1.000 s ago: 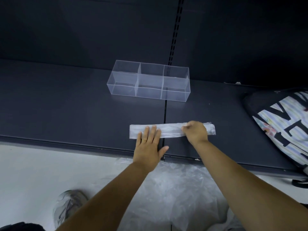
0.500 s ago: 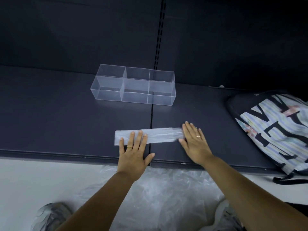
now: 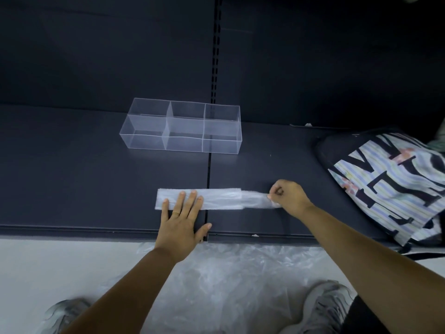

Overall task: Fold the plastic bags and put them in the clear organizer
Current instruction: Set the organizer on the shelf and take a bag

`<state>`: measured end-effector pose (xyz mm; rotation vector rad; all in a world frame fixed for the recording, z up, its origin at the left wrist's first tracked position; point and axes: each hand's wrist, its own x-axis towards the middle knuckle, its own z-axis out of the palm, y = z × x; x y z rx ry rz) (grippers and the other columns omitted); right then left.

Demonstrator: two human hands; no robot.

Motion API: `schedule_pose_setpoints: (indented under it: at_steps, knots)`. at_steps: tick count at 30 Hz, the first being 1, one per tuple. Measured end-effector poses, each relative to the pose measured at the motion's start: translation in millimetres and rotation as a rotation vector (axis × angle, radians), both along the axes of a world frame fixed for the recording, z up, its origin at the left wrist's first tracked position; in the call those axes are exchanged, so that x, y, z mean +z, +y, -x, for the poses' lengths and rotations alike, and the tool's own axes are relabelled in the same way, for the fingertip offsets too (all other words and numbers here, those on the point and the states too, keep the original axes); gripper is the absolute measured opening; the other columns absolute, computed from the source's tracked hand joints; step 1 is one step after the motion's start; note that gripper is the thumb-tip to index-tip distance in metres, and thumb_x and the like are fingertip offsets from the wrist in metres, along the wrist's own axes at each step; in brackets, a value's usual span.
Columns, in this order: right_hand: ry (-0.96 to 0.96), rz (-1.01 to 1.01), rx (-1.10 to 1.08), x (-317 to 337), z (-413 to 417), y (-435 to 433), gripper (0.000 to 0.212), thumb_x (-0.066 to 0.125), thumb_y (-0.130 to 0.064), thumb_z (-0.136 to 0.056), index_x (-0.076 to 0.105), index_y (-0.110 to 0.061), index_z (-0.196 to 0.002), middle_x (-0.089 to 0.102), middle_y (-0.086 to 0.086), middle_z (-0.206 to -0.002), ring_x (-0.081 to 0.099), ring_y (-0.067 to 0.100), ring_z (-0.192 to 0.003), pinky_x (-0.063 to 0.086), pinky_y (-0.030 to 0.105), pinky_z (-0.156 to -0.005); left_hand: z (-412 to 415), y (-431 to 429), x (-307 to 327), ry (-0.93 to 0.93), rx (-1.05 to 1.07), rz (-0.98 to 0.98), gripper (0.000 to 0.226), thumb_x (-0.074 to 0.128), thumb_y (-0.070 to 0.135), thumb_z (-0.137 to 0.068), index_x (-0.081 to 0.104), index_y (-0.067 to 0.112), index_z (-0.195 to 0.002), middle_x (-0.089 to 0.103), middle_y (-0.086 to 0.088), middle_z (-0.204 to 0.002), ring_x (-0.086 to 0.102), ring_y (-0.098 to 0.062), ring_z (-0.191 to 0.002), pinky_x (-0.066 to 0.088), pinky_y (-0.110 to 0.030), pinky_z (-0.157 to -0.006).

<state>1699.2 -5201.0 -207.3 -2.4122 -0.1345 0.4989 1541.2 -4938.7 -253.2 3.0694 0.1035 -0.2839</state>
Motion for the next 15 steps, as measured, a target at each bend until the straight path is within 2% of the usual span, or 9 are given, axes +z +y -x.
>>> schedule_pose_setpoints:
  at_steps: [2, 4, 6, 8, 10, 12, 13, 14, 15]
  knots:
    - [0.202, -0.073, 0.008, 12, 7, -7, 0.012, 0.072, -0.008, -0.082, 0.064, -0.008, -0.092, 0.062, 0.004, -0.070, 0.056, 0.014, -0.064, 0.046, 0.023, -0.062, -2, 1, 7, -0.015, -0.010, 0.037, 0.090, -0.018, 0.074, -0.076, -0.011, 0.025, -0.151, -0.016, 0.004, -0.159, -0.023, -0.021, -0.144, -0.014, -0.050, -0.116]
    - [0.381, -0.083, 0.038, 25, 15, -10, 0.016, 0.072, -0.008, -0.083, 0.064, -0.008, -0.097, 0.061, 0.004, -0.069, 0.052, 0.011, -0.058, 0.043, 0.018, -0.053, -2, -13, 15, -0.100, -0.061, 0.094, 0.091, 0.009, 0.077, -0.083, 0.006, 0.020, -0.153, -0.009, 0.002, -0.160, -0.016, -0.021, -0.146, -0.015, -0.047, -0.116]
    - [0.517, -0.124, 0.029, 40, 23, -7, 0.012, 0.071, -0.008, -0.084, 0.065, -0.009, -0.094, 0.058, 0.003, -0.068, 0.048, 0.009, -0.055, 0.042, 0.018, -0.051, 0, -43, 22, -0.164, -0.158, 0.223, 0.094, 0.032, 0.076, -0.083, 0.008, 0.017, -0.153, -0.008, 0.001, -0.159, -0.013, -0.020, -0.147, -0.015, -0.040, -0.116]
    - [0.648, -0.207, 0.020, 56, 31, -1, 0.008, 0.068, -0.007, -0.086, 0.062, -0.010, -0.087, 0.055, -0.001, -0.059, 0.046, 0.005, -0.050, 0.042, 0.017, -0.051, 2, -82, 27, -0.211, -0.190, 0.398, 0.090, 0.042, 0.068, -0.086, 0.010, 0.018, -0.153, -0.002, 0.002, -0.160, -0.006, -0.016, -0.148, -0.012, -0.033, -0.118]
    - [0.735, -0.267, 0.042, 72, 37, 6, 0.011, 0.067, -0.006, -0.087, 0.058, -0.012, -0.083, 0.053, -0.003, -0.056, 0.046, 0.004, -0.048, 0.043, 0.017, -0.051, 3, -114, 37, -0.322, -0.074, 0.660, 0.071, 0.053, 0.048, -0.092, 0.027, 0.016, -0.150, 0.023, 0.001, -0.157, 0.016, -0.012, -0.146, 0.004, -0.028, -0.120]
    - [0.774, -0.318, 0.069, 88, 40, 14, 0.012, 0.068, -0.007, -0.086, 0.058, -0.013, -0.082, 0.054, 0.000, -0.063, 0.047, 0.005, -0.051, 0.044, 0.016, -0.051, 1, -128, 53, -0.417, 0.124, 0.906, 0.045, 0.057, 0.030, -0.095, 0.050, 0.017, -0.138, 0.053, 0.002, -0.139, 0.045, -0.008, -0.130, 0.030, -0.025, -0.112]
    - [0.770, -0.356, 0.076, 93, 40, 17, 0.010, 0.068, -0.010, -0.085, 0.058, -0.013, -0.083, 0.055, 0.001, -0.067, 0.048, 0.005, -0.053, 0.044, 0.016, -0.051, -1, -130, 61, -0.436, 0.213, 1.015, 0.031, 0.056, 0.026, -0.096, 0.062, 0.018, -0.125, 0.066, 0.002, -0.120, 0.058, -0.007, -0.111, 0.042, -0.024, -0.100]
    - [0.743, -0.397, 0.072, 98, 38, 21, 0.011, 0.069, -0.018, -0.083, 0.059, -0.014, -0.085, 0.056, 0.001, -0.070, 0.048, 0.005, -0.055, 0.043, 0.016, -0.052, -3, -129, 69, -0.433, 0.304, 1.138, 0.021, 0.055, 0.027, -0.097, 0.070, 0.017, -0.108, 0.070, 0.000, -0.098, 0.062, -0.007, -0.089, 0.047, -0.024, -0.086]
    - [0.691, -0.437, 0.062, 100, 36, 24, 0.018, 0.068, -0.029, -0.080, 0.061, -0.014, -0.088, 0.058, 0.001, -0.074, 0.049, 0.005, -0.057, 0.043, 0.016, -0.053, -4, -124, 76, -0.400, 0.405, 1.263, 0.023, 0.054, 0.030, -0.097, 0.072, 0.016, -0.096, 0.069, -0.003, -0.085, 0.060, -0.008, -0.077, 0.047, -0.026, -0.078]
